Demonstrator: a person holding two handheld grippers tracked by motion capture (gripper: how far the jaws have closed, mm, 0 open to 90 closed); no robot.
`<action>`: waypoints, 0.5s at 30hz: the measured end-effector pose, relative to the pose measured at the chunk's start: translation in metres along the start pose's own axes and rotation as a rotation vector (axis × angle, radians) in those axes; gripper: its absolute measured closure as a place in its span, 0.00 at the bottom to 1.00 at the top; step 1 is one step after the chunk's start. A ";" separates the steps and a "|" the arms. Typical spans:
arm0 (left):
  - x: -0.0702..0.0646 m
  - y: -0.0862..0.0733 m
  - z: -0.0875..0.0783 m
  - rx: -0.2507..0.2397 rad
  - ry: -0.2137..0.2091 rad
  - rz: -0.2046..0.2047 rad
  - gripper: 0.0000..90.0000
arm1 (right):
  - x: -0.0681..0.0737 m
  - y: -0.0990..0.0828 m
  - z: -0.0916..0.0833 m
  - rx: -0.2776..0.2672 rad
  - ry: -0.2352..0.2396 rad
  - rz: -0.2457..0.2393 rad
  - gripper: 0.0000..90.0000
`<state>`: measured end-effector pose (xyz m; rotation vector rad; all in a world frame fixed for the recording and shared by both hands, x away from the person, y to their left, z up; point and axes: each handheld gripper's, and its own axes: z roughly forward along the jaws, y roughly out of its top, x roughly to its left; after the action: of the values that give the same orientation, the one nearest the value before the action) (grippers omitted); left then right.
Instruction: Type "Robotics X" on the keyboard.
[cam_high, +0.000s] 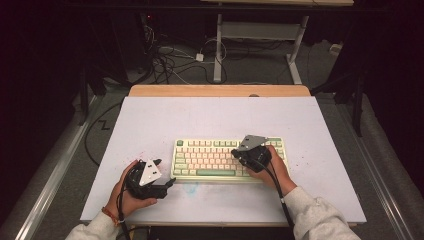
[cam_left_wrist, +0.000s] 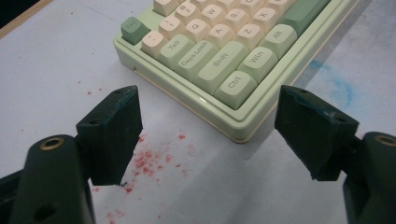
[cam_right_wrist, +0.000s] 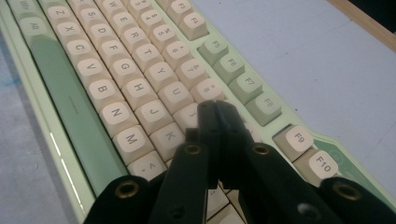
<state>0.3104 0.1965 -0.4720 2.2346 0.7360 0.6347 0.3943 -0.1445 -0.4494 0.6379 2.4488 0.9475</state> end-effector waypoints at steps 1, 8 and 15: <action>0.000 0.000 0.000 0.001 -0.001 0.002 0.24 | 0.000 0.000 0.001 0.001 0.004 0.006 1.00; 0.000 0.000 0.000 0.001 -0.003 0.005 0.24 | -0.001 0.001 0.008 0.015 -0.005 0.001 1.00; 0.000 0.000 0.000 0.001 0.001 0.019 0.24 | -0.001 0.000 0.009 0.020 -0.013 0.002 1.00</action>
<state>0.3104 0.1961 -0.4717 2.2446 0.7171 0.6451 0.3997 -0.1403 -0.4547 0.6517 2.4498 0.9175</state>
